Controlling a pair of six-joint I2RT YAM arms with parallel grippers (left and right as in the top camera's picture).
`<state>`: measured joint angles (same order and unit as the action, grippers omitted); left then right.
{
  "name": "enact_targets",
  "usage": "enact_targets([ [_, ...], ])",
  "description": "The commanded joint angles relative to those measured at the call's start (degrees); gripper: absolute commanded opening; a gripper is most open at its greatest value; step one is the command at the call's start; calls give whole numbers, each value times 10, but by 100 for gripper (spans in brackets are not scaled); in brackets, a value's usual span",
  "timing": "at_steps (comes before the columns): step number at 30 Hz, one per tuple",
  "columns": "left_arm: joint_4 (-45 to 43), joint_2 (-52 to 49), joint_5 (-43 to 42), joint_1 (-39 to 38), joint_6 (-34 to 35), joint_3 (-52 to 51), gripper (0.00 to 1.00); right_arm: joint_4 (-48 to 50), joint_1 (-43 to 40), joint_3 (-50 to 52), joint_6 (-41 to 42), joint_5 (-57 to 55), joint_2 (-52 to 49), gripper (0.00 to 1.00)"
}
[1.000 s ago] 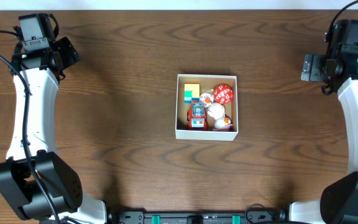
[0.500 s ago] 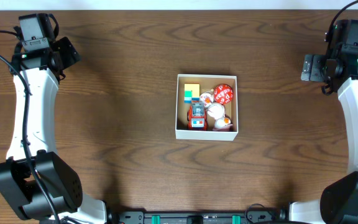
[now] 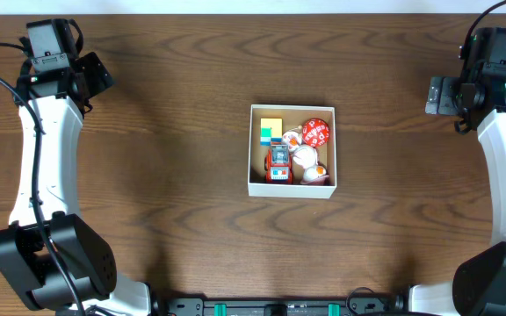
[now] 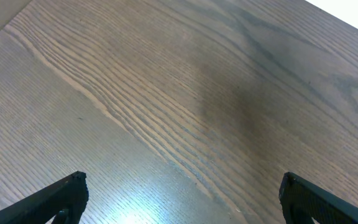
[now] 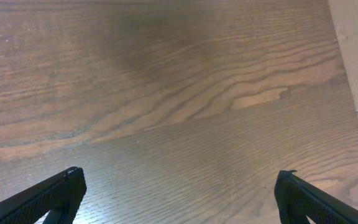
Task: Pack container
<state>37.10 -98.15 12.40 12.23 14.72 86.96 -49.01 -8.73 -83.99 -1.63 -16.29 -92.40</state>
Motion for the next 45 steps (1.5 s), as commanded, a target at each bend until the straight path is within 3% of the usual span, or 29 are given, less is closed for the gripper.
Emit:
enact_targets([
  [1, 2, 1, 5, 0, -5, 7, 98, -1, -2, -7, 10, -2, 1, 99],
  [33, 2, 1, 5, 0, -5, 7, 98, -2, 1, -7, 9, -3, 10, 99],
  [37, 2, 1, 5, 0, -5, 7, 98, -10, 1, -7, -3, -17, 61, 99],
  [45, 2, 1, 5, 0, -5, 7, 98, 7, 17, -6, -3, 106, 263, 99],
])
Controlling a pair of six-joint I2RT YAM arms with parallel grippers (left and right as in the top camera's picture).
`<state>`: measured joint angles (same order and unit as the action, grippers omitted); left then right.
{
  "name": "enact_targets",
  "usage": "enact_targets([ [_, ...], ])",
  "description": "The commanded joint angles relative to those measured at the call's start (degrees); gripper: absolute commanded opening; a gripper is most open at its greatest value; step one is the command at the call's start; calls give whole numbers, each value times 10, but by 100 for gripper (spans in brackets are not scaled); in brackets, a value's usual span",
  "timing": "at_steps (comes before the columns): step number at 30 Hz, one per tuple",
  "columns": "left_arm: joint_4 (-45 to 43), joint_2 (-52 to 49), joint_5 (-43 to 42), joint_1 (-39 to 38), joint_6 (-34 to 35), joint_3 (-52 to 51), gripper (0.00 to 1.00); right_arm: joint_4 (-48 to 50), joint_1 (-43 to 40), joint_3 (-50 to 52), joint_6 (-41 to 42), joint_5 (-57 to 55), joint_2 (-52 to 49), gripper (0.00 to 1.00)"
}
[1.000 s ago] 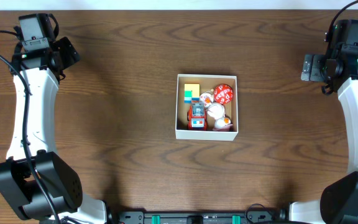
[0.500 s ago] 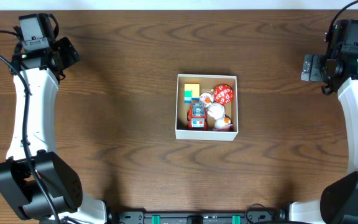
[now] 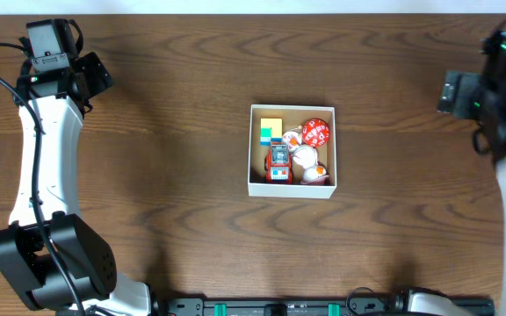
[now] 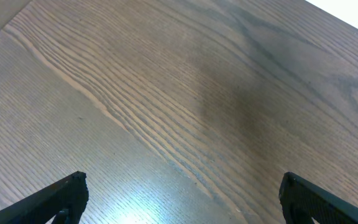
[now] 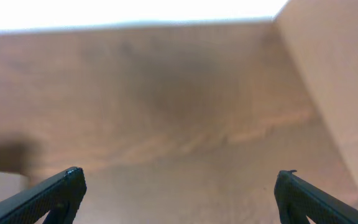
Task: Pack container
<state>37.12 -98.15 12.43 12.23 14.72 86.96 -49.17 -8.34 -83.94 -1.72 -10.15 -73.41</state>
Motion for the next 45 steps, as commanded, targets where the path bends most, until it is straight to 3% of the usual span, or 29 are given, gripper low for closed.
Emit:
enact_targets([
  [1, 2, 1, 5, 0, -5, 7, 98, 20, 20, -7, -3, 44, 102, 99],
  [9, 2, 1, 5, 0, -5, 7, 98, 36, 76, 66, 30, 46, 315, 99],
  [16, 2, 1, 5, 0, -5, 7, 98, 131, 76, 299, 34, 46, 489, 99],
  [23, 2, 1, 5, 0, -5, 7, 98, 327, 77, 562, -3, 98, 626, 99],
  [32, 2, 1, 5, 0, -5, 7, 98, 495, 77, 751, -16, 122, 671, 99],
  [45, 2, 1, 5, 0, -5, 7, 98, 488, 77, 819, -16, 153, 731, 99],
])
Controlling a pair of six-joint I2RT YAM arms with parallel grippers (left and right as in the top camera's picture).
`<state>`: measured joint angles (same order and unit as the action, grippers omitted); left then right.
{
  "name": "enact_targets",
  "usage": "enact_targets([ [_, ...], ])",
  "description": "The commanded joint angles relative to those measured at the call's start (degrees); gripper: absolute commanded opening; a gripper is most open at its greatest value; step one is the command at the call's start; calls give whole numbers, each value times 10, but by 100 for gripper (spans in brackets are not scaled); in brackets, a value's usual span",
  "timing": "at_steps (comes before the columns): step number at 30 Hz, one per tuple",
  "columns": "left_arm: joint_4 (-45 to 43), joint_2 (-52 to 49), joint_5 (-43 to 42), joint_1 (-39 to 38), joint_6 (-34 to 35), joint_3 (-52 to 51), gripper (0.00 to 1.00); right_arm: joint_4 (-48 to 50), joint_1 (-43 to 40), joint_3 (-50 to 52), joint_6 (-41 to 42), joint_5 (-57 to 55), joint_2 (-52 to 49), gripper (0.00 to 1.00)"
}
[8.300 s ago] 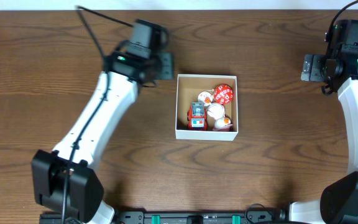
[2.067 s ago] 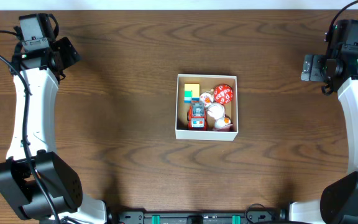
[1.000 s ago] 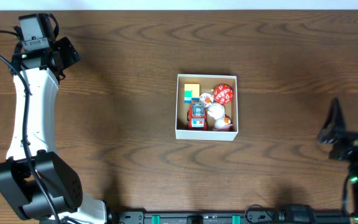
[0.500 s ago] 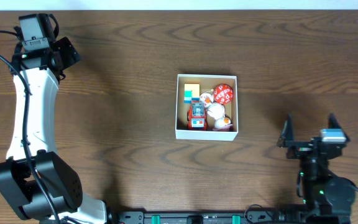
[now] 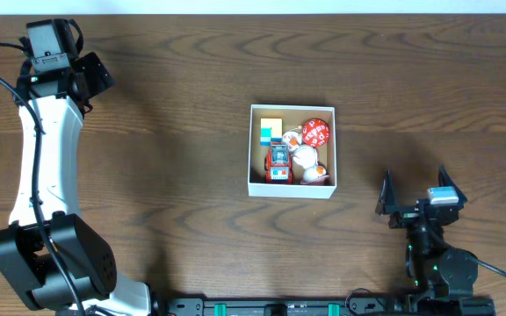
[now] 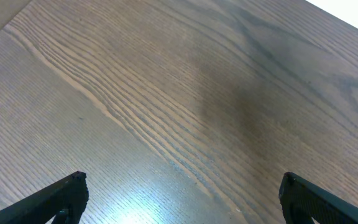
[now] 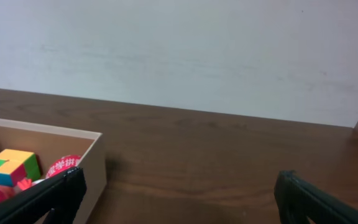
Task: Pack container
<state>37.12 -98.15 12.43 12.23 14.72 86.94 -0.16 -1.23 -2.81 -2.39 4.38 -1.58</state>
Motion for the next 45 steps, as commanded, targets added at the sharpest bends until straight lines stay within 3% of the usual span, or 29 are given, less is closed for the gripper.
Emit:
enact_targets([
  [1, 2, 1, 5, 0, -5, 7, 98, -5, 6, 8, -9, 8, 13, 99],
  [9, 2, 1, 5, 0, -5, 7, 98, -63, 6, 14, -9, 0, 13, 99],
  [45, 2, 1, 5, 0, -5, 7, 98, -63, 5, 13, -9, -11, 12, 99],
])
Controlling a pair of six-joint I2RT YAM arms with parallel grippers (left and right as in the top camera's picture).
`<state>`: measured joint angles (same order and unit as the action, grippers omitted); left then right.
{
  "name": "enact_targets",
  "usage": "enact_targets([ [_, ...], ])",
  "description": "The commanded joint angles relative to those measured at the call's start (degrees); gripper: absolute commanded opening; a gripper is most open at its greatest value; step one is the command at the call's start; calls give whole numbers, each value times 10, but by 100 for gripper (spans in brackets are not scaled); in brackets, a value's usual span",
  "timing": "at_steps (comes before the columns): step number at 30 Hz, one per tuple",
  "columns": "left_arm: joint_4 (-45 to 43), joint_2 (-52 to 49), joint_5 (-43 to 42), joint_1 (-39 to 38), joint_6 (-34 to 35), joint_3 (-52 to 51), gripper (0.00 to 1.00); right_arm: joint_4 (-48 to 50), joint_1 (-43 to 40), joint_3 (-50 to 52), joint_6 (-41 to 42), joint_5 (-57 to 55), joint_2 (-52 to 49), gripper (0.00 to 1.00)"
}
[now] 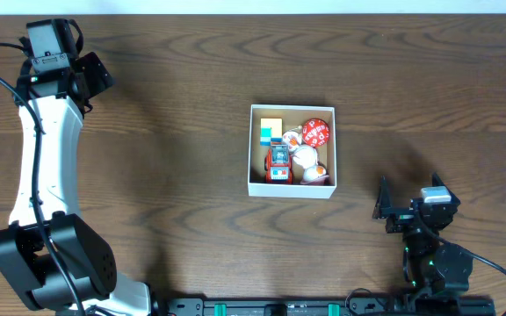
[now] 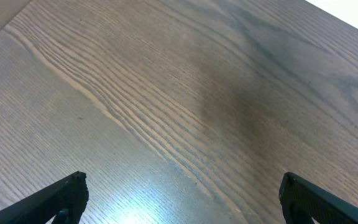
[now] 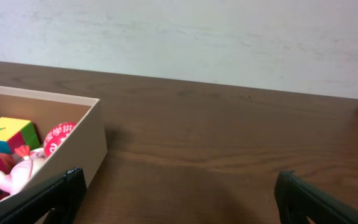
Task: Pack container
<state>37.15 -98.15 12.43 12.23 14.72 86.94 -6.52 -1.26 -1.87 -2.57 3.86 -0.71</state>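
Note:
A white open box (image 1: 291,189) sits mid-table, holding a multicoloured cube (image 1: 271,129), a red round piece (image 1: 316,132), a red toy car (image 1: 278,163) and white-pink toys (image 1: 307,162). My right gripper (image 1: 408,200) stands open, low over the table to the front right of the box. Its wrist view shows the box wall (image 3: 73,146), the cube (image 3: 8,134) and a pink-white toy (image 3: 23,171) to the left of the right gripper (image 3: 179,199). At the far left, my left gripper (image 1: 95,77) is open over bare wood, as its own view of the left gripper (image 2: 182,199) shows.
Brown wooden table (image 1: 165,175) all around the box. A pale wall (image 3: 185,37) runs behind the far table edge. The left arm's white links (image 1: 46,158) run down the left side.
My right gripper has shifted slightly toward the box, and its view now looks a little lower, with more of the box's contents showing. The left arm and the box have not moved.
My right arm was first at the far right edge, its open gripper looking down at bare wood. Then it was in motion, its view blurred. Then the gripper was low at the front right of the box, facing the wall, where it still is. The left arm stayed still throughout.

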Motion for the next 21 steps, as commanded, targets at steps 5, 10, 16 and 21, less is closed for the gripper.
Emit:
enact_targets([
  [5, 4, 1, 5, 0, -21, 7, 98, 1, 6, 4, -7, -6, 3, 99],
  [10, 5, 1, -2, 0, -35, 7, 98, 1, 6, 4, -7, -6, 3, 99],
  [16, -3, 1, 3, 4, -33, 7, 98, 1, 6, 4, -7, -6, 3, 99],
  [21, 2, 18, 5, 4, -29, 7, 98, 1, 6, 4, -7, -6, 3, 99],
])
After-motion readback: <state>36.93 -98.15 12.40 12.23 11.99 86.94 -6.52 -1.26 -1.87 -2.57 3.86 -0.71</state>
